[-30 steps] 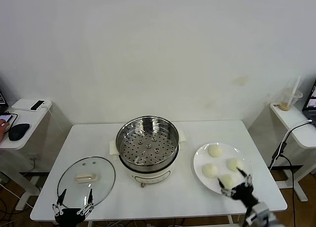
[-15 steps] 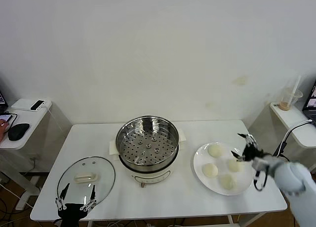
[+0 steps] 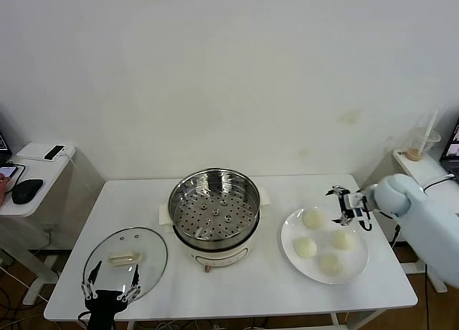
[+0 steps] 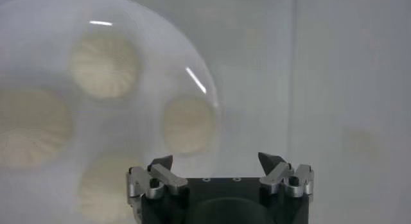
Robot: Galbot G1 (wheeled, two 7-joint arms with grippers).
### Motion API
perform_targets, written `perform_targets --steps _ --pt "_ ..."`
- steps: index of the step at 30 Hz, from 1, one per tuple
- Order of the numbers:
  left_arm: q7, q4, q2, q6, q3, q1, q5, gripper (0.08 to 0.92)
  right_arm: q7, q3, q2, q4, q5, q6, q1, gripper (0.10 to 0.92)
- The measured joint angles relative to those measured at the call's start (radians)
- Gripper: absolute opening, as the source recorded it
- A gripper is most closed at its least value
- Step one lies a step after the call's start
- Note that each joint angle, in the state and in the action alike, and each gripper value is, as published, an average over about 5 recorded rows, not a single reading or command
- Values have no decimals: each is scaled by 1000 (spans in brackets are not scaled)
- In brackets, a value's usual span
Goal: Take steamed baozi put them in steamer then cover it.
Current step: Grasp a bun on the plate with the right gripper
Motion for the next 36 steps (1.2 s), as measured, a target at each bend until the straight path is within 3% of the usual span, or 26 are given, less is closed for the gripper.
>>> perform_targets --steps 19,36 --pt "4 17 3 -3 -18 -20 7 823 -29 -168 170 -239 11 -8 133 799" --pt "4 10 12 -4 -27 -20 6 823 -12 -191 220 -298 -5 -20 142 657"
